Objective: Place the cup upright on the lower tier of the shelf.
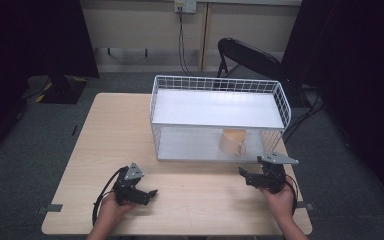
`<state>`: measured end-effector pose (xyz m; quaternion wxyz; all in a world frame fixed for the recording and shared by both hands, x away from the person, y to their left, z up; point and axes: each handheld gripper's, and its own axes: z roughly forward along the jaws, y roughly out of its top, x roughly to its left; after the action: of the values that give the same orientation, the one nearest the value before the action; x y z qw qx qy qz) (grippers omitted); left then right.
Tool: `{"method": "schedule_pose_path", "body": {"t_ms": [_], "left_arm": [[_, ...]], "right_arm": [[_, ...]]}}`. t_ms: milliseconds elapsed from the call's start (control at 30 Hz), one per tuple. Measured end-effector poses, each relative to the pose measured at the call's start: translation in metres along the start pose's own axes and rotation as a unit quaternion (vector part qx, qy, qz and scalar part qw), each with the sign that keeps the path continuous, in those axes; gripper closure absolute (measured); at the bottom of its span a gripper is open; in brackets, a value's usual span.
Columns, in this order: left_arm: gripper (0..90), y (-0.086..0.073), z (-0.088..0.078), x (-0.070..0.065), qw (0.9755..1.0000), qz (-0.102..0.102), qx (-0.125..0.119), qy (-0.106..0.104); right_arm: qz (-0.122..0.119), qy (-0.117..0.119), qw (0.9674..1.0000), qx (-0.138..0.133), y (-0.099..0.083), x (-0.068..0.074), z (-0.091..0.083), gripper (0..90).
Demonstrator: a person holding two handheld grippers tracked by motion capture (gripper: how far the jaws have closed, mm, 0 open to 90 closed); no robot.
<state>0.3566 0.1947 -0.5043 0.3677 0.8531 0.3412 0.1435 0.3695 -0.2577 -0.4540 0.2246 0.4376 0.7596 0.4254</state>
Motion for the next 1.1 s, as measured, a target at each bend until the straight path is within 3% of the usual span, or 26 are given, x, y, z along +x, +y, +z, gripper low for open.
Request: {"method": "schedule_pose_path", "body": {"t_ms": [600,1100], "left_arm": [[5.2,0.0,0.0,0.0,1.0,0.0,-0.001,0.0],[5.3,0.0,0.0,0.0,1.0,0.0,-0.001,0.0]], "right_arm": [[-0.034,0.009,0.9992,0.017,-0.013,0.0,-0.012,12.7],[-0.043,0.018,0.9984,0.033,-0.027,-0.007,-0.025,12.9]]}}
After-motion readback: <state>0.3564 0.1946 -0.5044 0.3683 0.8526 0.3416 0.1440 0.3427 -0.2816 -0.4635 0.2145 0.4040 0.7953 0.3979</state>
